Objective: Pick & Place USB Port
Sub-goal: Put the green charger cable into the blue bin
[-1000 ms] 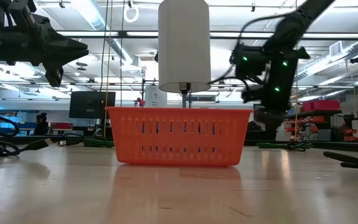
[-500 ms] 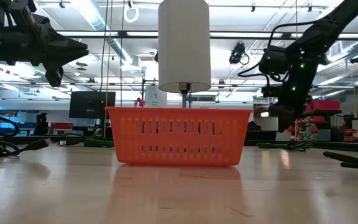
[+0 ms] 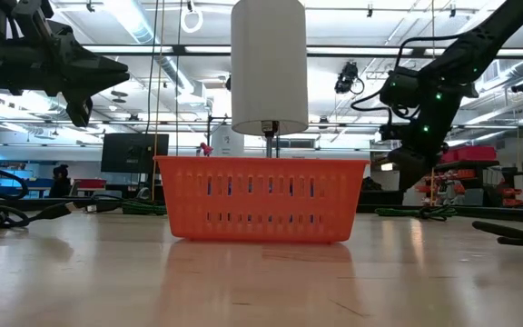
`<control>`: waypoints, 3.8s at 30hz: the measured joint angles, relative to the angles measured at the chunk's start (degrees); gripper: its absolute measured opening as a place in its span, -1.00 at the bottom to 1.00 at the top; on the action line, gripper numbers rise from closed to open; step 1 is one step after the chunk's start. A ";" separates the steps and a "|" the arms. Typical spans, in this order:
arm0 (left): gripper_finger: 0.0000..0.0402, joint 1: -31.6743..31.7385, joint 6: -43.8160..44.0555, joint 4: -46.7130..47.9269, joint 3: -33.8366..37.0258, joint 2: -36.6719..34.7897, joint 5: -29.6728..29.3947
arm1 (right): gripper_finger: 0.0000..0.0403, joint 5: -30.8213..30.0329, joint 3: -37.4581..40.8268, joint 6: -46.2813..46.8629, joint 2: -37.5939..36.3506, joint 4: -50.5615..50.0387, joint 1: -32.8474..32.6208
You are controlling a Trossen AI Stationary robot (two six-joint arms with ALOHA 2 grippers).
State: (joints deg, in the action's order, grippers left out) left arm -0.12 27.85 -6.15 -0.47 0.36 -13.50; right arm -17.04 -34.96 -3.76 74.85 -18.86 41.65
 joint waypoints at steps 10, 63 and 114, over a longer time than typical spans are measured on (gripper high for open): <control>-0.70 0.00 0.01 0.00 0.00 0.00 0.00 | 0.11 2.64 0.00 0.07 0.04 -0.37 0.02; -0.70 -0.01 -0.05 0.01 0.00 0.00 0.00 | -0.38 4.29 -0.46 -16.09 14.06 6.50 -2.48; -0.70 -0.01 0.00 0.00 0.00 -0.01 -0.01 | -1.00 10.84 -19.07 12.52 -1.27 -13.09 -53.63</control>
State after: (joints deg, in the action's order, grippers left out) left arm -0.13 27.85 -6.15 -0.47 0.35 -13.51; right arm -6.19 -54.03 8.75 73.58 -31.94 -11.98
